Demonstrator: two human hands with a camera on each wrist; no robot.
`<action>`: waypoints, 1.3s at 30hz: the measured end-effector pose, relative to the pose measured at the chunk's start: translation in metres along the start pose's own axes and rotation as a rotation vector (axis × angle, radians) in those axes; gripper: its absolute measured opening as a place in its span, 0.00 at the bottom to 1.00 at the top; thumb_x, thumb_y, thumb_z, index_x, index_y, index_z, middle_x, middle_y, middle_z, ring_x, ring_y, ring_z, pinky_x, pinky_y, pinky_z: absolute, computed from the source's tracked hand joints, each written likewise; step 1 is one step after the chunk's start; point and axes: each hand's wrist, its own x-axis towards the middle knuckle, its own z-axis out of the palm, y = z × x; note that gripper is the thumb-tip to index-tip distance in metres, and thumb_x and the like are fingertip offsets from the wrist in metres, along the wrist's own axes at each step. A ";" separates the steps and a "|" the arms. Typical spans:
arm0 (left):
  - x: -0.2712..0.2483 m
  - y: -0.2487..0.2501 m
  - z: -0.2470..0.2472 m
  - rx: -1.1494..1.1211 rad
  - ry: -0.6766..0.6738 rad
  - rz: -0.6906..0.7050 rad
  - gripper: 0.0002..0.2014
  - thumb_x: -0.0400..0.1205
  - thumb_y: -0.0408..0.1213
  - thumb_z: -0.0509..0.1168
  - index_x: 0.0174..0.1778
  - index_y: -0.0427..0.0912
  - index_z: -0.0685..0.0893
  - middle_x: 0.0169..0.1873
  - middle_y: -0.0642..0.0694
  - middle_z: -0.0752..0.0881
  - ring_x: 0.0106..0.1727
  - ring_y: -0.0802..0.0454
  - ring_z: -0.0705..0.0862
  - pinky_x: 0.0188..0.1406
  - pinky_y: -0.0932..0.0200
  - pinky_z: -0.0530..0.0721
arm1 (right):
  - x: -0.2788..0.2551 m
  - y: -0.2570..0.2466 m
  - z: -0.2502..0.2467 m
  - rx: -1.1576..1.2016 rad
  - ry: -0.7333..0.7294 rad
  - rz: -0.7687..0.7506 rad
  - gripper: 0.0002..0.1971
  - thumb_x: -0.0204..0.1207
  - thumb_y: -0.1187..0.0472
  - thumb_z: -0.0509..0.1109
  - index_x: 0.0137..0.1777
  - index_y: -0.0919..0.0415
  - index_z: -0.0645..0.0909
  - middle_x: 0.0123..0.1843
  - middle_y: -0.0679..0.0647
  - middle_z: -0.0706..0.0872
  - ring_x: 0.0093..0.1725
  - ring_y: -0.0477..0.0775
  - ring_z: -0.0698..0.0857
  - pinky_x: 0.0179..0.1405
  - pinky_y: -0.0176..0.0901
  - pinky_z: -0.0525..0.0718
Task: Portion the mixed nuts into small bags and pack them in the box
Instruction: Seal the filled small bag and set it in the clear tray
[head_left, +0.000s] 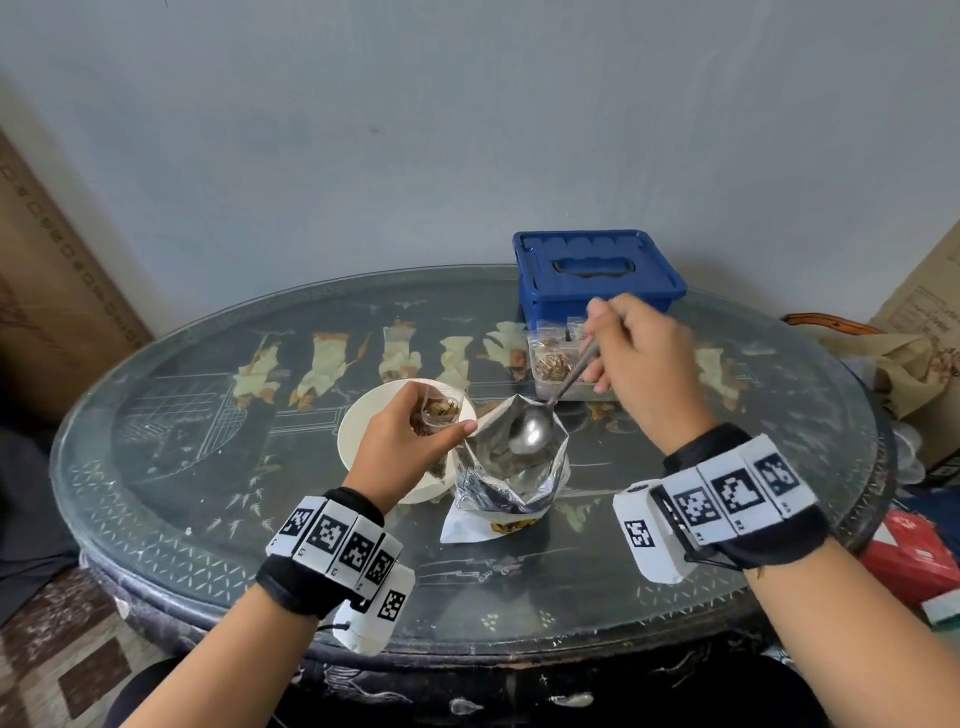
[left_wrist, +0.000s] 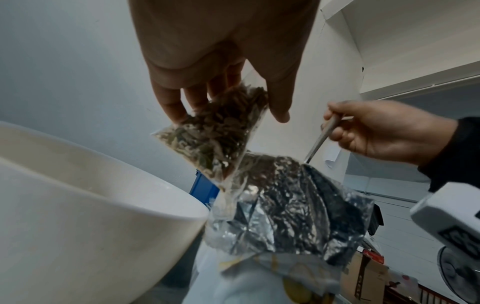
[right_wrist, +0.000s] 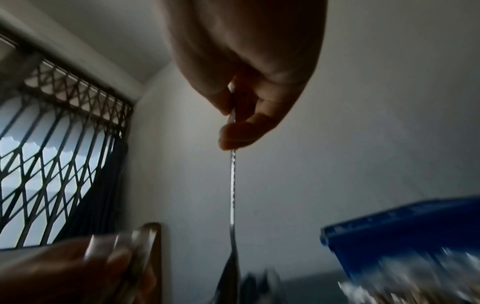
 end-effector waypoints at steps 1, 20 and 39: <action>0.000 0.000 0.000 0.002 0.001 -0.002 0.16 0.71 0.43 0.75 0.45 0.43 0.77 0.37 0.59 0.81 0.38 0.65 0.79 0.34 0.79 0.74 | -0.003 0.007 0.007 -0.044 -0.053 0.008 0.14 0.84 0.57 0.59 0.43 0.66 0.78 0.31 0.54 0.84 0.23 0.41 0.81 0.22 0.32 0.80; 0.007 0.007 -0.003 -0.016 0.024 0.018 0.17 0.71 0.44 0.75 0.47 0.43 0.77 0.37 0.58 0.83 0.38 0.66 0.81 0.36 0.78 0.75 | -0.020 0.062 0.056 -0.237 -0.192 0.053 0.09 0.76 0.55 0.70 0.51 0.59 0.84 0.45 0.49 0.81 0.43 0.42 0.77 0.39 0.27 0.73; 0.035 0.065 -0.009 -0.362 0.126 0.064 0.16 0.67 0.51 0.74 0.43 0.50 0.78 0.37 0.50 0.85 0.40 0.50 0.85 0.41 0.53 0.83 | -0.009 0.005 0.043 -0.205 -0.475 -0.118 0.24 0.75 0.49 0.71 0.69 0.54 0.74 0.56 0.46 0.81 0.58 0.46 0.76 0.60 0.43 0.76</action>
